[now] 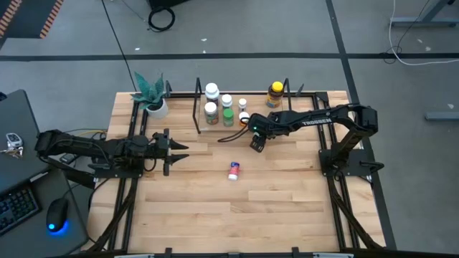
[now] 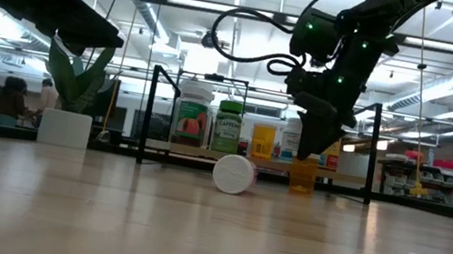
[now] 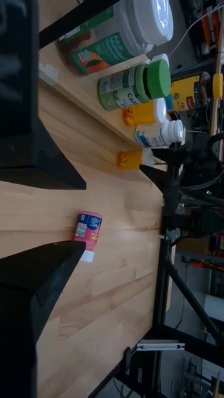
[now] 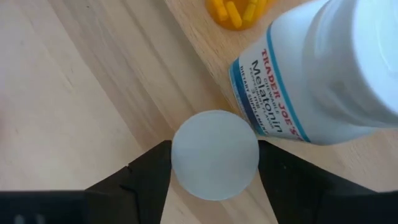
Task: Pick and place medicine bottles onto shelf by color
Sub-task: Put the orange pill bottle on the shelf
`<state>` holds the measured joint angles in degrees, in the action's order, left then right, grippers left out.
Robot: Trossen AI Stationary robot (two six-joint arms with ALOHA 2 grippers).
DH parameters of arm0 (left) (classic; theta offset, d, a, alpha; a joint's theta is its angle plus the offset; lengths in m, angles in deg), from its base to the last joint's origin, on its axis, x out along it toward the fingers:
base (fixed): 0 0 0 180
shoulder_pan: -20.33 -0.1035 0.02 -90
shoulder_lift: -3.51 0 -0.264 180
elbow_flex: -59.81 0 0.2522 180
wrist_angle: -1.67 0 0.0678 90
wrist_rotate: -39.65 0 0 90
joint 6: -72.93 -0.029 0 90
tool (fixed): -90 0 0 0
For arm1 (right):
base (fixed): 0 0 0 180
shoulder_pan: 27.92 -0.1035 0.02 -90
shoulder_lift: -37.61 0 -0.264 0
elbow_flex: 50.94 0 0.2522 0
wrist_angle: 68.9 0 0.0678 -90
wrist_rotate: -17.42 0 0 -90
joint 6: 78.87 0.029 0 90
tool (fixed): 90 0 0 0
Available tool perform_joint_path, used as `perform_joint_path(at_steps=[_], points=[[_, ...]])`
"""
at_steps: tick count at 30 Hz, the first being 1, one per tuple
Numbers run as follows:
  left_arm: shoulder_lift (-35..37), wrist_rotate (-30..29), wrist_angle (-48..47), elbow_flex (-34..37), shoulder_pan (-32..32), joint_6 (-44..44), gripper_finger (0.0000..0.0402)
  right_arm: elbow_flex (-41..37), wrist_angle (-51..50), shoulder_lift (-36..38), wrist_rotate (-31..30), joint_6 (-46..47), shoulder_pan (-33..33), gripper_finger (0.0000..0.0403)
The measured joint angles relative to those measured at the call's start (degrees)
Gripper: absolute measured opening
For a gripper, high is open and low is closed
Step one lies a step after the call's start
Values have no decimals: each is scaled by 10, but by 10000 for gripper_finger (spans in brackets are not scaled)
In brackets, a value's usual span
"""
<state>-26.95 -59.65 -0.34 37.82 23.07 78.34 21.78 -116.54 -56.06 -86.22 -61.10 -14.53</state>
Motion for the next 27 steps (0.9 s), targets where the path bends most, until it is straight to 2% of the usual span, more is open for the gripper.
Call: perform_joint_path(at_steps=[7, 15, 21, 27], points=[[0, 0, 0, 0, 0, 0, 150, 4, -7, 0, 33, -2, -1, 232], [0, 0, 0, 0, 0, -1, 147, 82, -107, 2, 46, -2, -18, 232], [0, 0, 0, 0, 0, 0, 153, 160, -238, 3, 45, -2, -28, 232], [0, 0, 0, 0, 0, 0, 146, 187, -309, 3, -19, 0, -21, 232]])
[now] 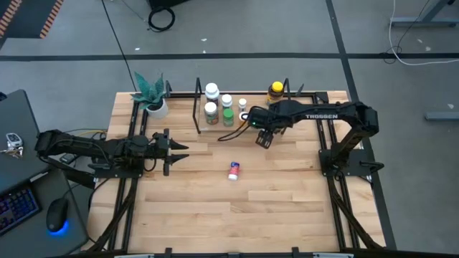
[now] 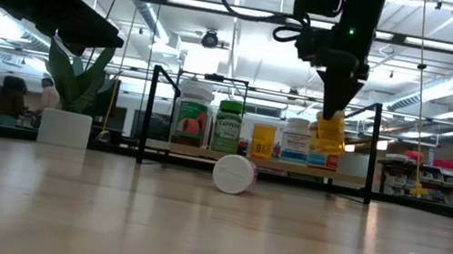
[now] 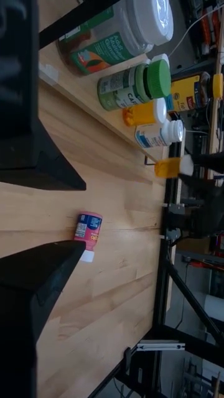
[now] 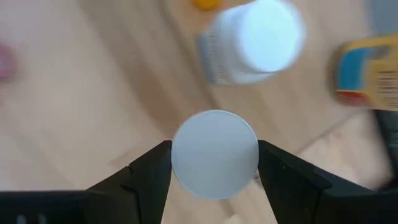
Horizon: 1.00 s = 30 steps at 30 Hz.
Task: Pick and place medicine bottles onto shelf by color
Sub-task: Put the orange pill bottle on the shelf
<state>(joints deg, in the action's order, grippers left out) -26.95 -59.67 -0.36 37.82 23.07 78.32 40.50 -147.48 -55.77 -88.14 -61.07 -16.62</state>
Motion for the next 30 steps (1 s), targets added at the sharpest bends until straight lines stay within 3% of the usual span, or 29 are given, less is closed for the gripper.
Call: perform_joint_path(at_steps=[6, 12, 23, 30], points=[[0, 0, 0, 0, 0, 0, 148, 1, -1, 0, -68, -19, 29, 232], [0, 0, 0, 0, 0, 0, 153, 1, 7, 0, -70, -68, 83, 232], [0, 0, 0, 0, 0, -1, 149, 1, 138, 0, 25, -116, 173, 233], [0, 0, 0, 0, 0, -2, 151, 1, 185, 0, 84, -116, 198, 233]])
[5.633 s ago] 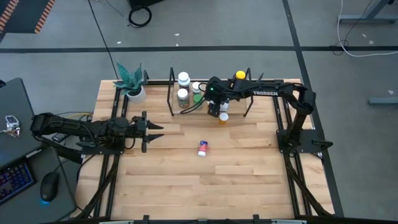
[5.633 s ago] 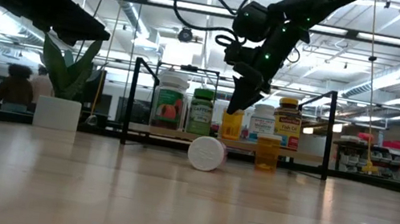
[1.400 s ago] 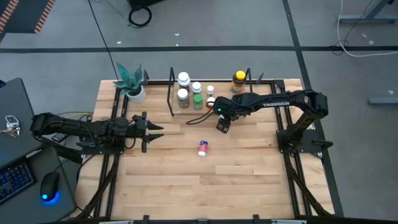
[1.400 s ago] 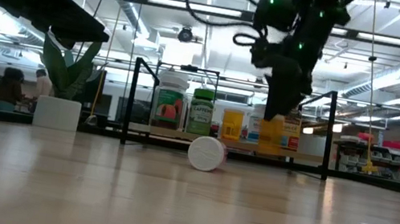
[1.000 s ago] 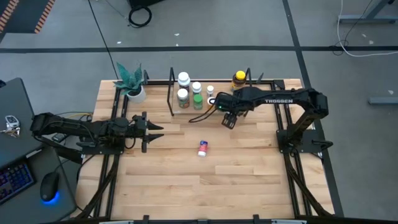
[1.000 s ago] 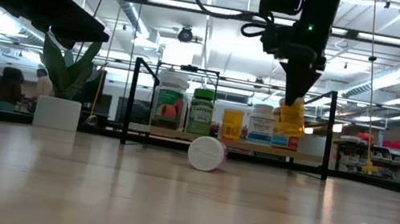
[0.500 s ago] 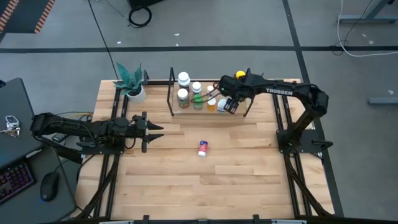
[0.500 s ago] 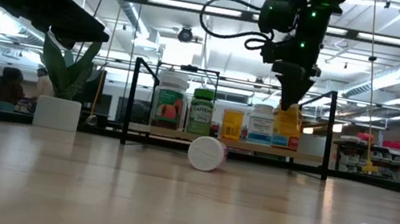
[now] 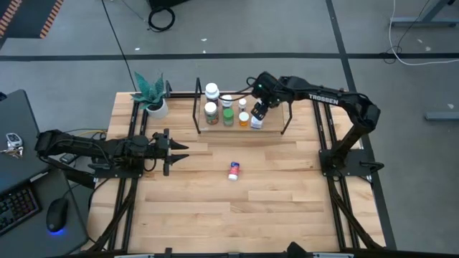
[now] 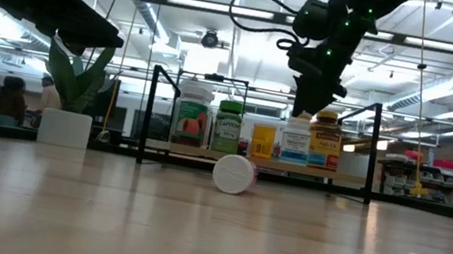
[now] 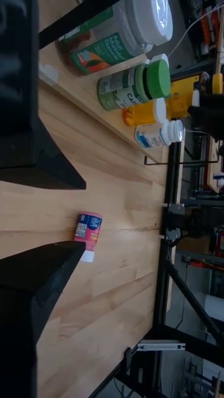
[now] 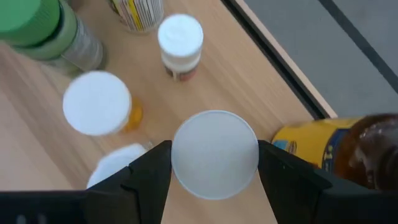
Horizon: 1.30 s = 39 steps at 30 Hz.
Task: Pick and place medicine bottles onto shelf by color
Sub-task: Put the orange pill bottle on the shelf
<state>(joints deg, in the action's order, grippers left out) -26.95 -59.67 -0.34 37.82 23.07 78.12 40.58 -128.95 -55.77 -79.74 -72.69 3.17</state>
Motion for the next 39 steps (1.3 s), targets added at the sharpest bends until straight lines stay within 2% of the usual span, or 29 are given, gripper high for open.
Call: perform_joint_path(at_steps=[10, 31, 39], points=[[0, 0, 1, 0, 0, 0, 144, -8, 33, -12, 14, -4, -10, 233], [0, 0, 0, 0, 0, 1, 147, -8, 44, -41, 8, -19, 4, 233], [0, 0, 0, 0, 0, 1, 151, -8, 38, -41, 27, -18, 9, 235]])
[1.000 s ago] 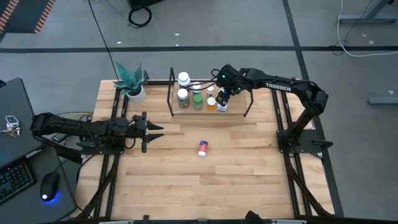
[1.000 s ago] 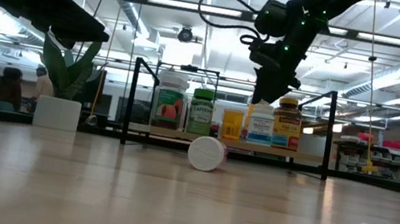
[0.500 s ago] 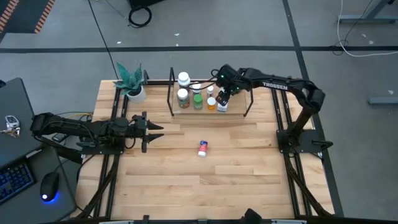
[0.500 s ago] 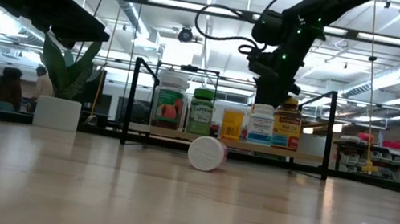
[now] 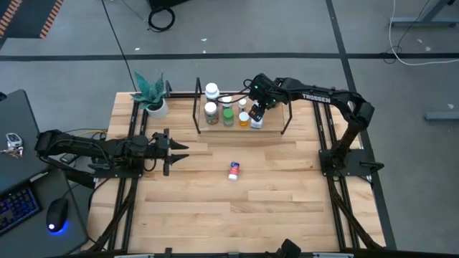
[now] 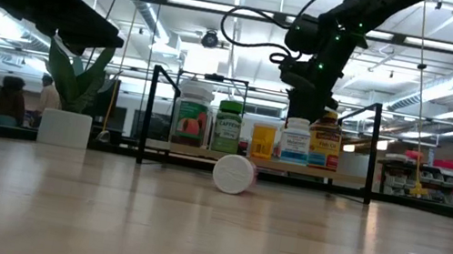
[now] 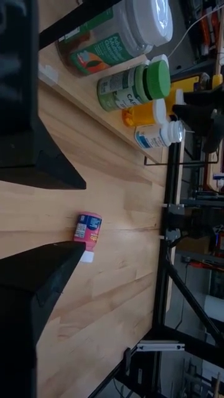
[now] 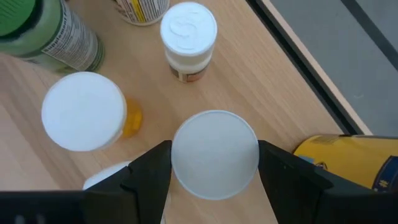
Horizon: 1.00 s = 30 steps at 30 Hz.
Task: Pick and place medicine bottles onto shelf by color
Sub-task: Put the orange pill bottle on the shelf, then put the pink pill bottle on the shelf
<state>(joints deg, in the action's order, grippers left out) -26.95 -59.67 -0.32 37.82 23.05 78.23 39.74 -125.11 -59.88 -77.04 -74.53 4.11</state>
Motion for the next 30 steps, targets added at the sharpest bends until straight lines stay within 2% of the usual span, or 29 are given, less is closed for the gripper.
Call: perform_joint_path(at_steps=[16, 23, 30], points=[[0, 0, 0, 0, 0, 0, 152, 5, -12, 0, 1, 0, 0, 264], [0, 0, 0, 0, 0, 0, 143, 82, -65, 0, -4, 11, -16, 266], [0, 0, 0, 0, 0, 0, 146, 144, -71, 1, -14, -1, -87, 266]])
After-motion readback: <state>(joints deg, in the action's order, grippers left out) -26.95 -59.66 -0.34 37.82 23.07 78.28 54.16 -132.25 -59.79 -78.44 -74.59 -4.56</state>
